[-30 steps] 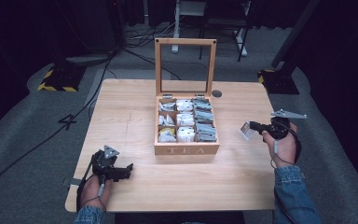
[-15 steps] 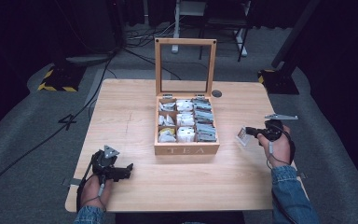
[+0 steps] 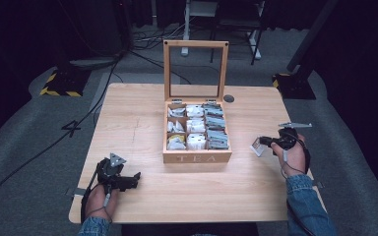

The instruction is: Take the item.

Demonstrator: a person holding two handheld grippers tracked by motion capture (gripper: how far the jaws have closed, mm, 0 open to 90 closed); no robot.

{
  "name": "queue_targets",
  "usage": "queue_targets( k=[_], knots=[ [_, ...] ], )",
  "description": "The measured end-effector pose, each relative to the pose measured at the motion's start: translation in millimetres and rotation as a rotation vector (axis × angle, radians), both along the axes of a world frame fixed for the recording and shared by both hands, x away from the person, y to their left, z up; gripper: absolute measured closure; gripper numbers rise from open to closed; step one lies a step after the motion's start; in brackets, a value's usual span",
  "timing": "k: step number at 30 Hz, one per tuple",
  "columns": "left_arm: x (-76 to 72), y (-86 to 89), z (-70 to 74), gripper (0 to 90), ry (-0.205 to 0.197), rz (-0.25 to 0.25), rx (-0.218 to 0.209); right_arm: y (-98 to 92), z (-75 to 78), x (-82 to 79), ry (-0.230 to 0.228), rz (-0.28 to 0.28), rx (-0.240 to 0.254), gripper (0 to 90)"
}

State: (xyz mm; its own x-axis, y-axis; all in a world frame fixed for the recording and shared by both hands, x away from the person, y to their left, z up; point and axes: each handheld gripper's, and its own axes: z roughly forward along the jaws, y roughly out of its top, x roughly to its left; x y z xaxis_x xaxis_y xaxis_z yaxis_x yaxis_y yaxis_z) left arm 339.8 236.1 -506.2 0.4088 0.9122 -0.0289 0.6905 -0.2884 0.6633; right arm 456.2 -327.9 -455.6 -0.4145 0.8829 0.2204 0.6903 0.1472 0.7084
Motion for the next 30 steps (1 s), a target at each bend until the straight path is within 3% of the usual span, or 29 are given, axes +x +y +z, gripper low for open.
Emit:
queue_targets(
  k=[4,7,11,15,19,23,30],
  knots=[
    [0.0,0.0,0.0,0.0,0.0,0.0,-0.001,-2.8,-5.3,2.0,-0.004,-0.01,-0.012,71.2],
    [0.0,-0.1,0.0,0.0,0.0,0.001,-0.001,-5.7,-8.6,3.9,-0.046,-0.025,-0.02,58.0],
    [0.0,0.0,0.0,0.0,0.0,0.0,0.0,-11.4,-10.7,5.1,-0.086,-0.056,-0.017,48.8],
    [0.0,0.0,0.1,0.0,0.0,0.0,0.001,-13.3,-5.3,3.1,-0.122,-0.062,0.0,46.5],
    [0.0,0.0,0.0,0.0,0.0,0.0,-0.001,-9.3,5.0,-1.6,-0.159,-0.017,0.034,45.6],
    [-0.1,-0.1,-0.1,0.0,0.0,0.001,-0.001,-3.1,17.7,-8.9,-0.188,0.025,0.034,45.4],
    [-0.1,-0.1,-0.1,0.0,0.0,0.001,-0.001,2.5,32.9,-24.4,-0.192,0.07,0.023,45.4]
  ],
)
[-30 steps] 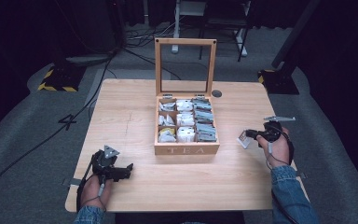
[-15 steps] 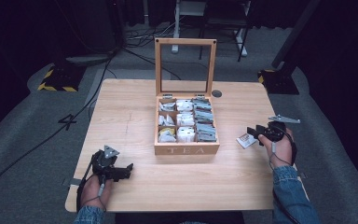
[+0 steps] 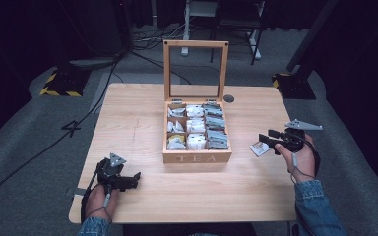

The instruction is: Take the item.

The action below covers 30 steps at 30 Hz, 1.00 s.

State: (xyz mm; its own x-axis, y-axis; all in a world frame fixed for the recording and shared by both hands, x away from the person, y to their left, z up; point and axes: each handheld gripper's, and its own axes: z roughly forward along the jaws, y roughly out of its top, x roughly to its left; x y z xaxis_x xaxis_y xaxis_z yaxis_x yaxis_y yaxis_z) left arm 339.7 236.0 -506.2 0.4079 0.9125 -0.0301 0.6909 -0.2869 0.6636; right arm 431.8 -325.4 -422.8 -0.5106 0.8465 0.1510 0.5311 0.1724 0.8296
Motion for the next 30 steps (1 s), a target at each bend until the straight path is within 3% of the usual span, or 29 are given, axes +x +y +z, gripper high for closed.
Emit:
queue_targets(
  k=[12,21,24,30],
  knots=[
    [0.9,0.1,0.2,0.0,-0.002,-0.003,0.005,5.2,2.3,-42.2,-0.031,0.091,0.0,45.4],
    [1.0,-0.2,0.1,0.0,-0.004,-0.001,0.004,25.4,-5.7,-70.8,-0.085,0.192,0.02,48.0],
    [1.1,-0.2,0.1,0.0,-0.004,-0.001,0.005,33.0,-10.3,-77.5,-0.066,0.212,0.043,49.6],
    [1.1,-0.2,0.1,0.0,-0.004,-0.001,0.005,48.6,-27.1,-79.9,-0.02,0.261,-0.021,48.3]
  ],
)
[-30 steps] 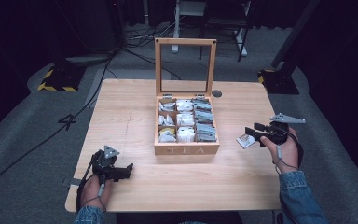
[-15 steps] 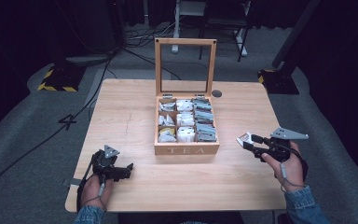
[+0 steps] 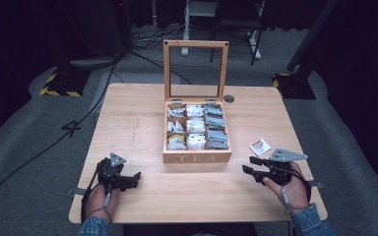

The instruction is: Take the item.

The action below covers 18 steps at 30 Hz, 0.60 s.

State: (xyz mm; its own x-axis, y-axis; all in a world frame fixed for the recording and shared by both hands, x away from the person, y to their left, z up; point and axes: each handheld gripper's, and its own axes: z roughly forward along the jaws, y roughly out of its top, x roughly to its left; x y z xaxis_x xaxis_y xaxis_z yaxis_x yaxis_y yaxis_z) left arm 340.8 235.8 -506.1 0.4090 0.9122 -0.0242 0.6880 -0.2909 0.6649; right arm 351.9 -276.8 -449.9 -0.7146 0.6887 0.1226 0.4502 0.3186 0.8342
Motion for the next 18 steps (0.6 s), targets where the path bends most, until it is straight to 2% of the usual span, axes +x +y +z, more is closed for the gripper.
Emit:
queue_targets(
  k=[6,9,18],
  knots=[
    [0.0,0.0,0.0,0.0,0.0,0.0,-0.001,12.0,-15.7,0.5,0.037,0.046,-0.061,45.2],
    [0.0,0.0,0.0,0.0,0.0,0.0,-0.001,17.5,-23.1,1.3,0.031,0.074,-0.102,41.3],
    [0.1,0.0,0.0,0.0,0.0,0.0,-0.001,26.6,-38.9,1.2,0.051,0.129,-0.161,30.4]
  ],
)
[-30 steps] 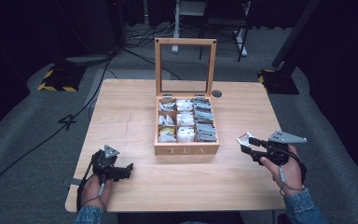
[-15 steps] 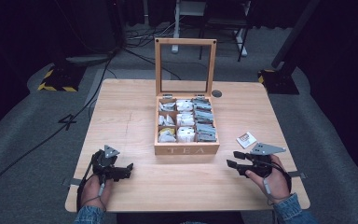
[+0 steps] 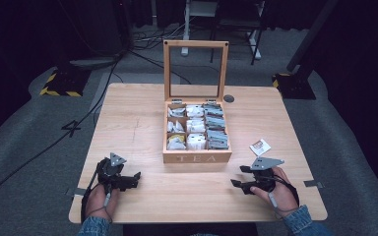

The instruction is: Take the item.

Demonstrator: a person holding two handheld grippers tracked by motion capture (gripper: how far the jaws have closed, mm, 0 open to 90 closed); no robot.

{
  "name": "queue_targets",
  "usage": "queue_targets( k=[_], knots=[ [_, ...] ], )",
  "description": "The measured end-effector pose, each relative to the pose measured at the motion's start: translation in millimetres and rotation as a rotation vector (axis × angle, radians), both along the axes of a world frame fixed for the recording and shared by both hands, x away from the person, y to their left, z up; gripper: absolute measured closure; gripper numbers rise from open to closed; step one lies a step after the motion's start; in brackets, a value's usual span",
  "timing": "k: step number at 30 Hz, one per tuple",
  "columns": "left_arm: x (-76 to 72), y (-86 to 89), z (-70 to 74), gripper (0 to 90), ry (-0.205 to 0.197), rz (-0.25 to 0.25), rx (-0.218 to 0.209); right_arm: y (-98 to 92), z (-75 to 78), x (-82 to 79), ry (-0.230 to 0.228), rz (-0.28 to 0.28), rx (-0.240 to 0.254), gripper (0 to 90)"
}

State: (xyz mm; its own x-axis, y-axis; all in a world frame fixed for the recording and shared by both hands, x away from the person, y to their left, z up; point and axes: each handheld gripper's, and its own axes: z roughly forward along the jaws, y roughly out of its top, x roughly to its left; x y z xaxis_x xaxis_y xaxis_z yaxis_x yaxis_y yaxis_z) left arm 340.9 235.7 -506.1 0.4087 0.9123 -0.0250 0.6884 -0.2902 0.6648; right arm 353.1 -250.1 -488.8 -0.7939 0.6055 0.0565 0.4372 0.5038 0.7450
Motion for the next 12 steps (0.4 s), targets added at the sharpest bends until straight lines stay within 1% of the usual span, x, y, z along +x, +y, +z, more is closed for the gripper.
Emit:
queue_targets(
  k=[2,3,4,5,7,9,12],
  knots=[
    [0.0,0.0,0.0,0.0,0.0,0.0,0.0,1.5,-3.9,0.1,0.006,0.005,-0.039,27.2],
    [0.0,0.0,0.0,0.0,0.0,0.0,0.0,2.0,-6.2,0.3,0.015,0.01,-0.065,23.9],
    [0.0,0.0,0.0,0.0,0.0,0.0,0.0,2.7,-9.3,0.5,0.008,0.013,-0.084,17.8],
    [0.0,0.0,0.0,0.0,0.0,0.0,0.0,3.9,-11.7,1.6,-0.009,0.018,-0.093,12.5],
    [0.0,0.0,0.0,0.0,0.0,0.0,0.0,5.5,-14.0,1.8,-0.014,0.006,-0.081,9.7],
    [0.0,0.0,0.0,0.0,0.0,0.0,0.0,7.5,-16.8,2.4,-0.025,-0.005,-0.07,4.1],
    [0.2,0.3,0.1,0.0,-0.001,-0.002,0.005,8.4,-17.0,3.1,-0.024,-0.001,-0.075,3.4]
  ],
)
